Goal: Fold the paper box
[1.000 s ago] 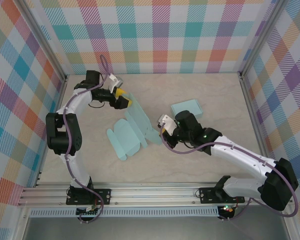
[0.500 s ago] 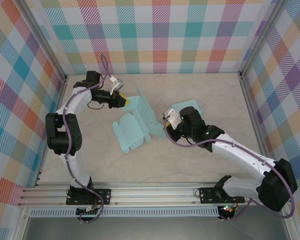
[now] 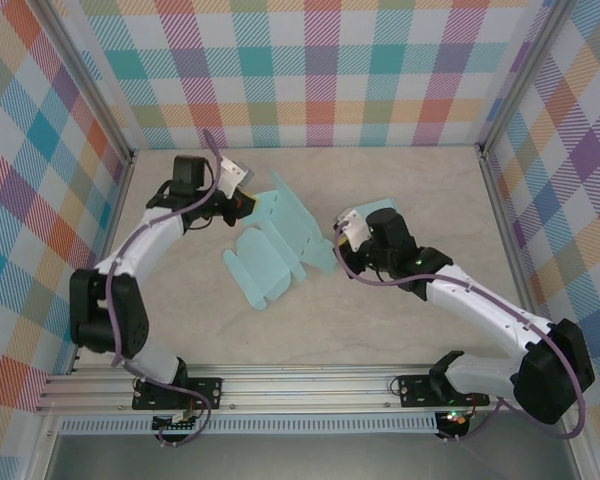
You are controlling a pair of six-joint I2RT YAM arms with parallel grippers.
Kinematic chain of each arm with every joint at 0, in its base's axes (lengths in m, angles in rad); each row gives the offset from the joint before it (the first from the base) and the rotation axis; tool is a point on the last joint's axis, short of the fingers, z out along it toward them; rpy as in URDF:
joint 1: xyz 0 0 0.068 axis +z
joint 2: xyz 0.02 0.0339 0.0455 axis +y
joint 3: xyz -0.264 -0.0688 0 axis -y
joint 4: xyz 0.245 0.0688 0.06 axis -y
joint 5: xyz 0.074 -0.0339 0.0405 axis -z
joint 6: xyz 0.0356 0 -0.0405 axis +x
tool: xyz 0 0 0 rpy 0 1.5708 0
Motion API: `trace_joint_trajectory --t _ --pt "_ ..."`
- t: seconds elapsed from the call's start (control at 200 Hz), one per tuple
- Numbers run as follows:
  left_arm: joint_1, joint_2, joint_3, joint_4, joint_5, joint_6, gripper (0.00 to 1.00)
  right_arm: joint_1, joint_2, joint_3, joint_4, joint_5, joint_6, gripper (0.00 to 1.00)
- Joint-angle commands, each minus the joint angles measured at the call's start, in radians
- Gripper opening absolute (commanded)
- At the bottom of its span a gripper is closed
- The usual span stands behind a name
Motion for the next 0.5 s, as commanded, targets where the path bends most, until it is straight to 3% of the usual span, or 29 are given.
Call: trace_joint_trajectory --t 0.0,0.13,0.24,0.34,0.495 --pt "-0.056 -0.115 -0.095 0.173 -0.176 -0.193 0.03 -0.036 0.034 0.066 0.009 -0.01 0.026 0.0" --pt "-0.131 -0.263 -0.279 0.273 -0.389 -0.34 0.02 -0.082 0.085 0.15 -0.056 -0.019 -0.018 0.0" --pt "-0.168 -0.394 -0.419 0.355 -0.471 -0.451 0.0 -0.118 0.116 0.207 -0.091 -0.058 -0.046 0.0" --pt "-0.189 -0.488 -0.503 0.372 -0.485 -0.487 0.0 -0.134 0.134 0.249 -0.125 -0.168 -0.076 0.0" --pt "-0.193 -0.576 -0.597 0.424 -0.44 -0.418 0.0 -0.134 0.121 0.287 -0.177 -0.393 -0.159 0.36"
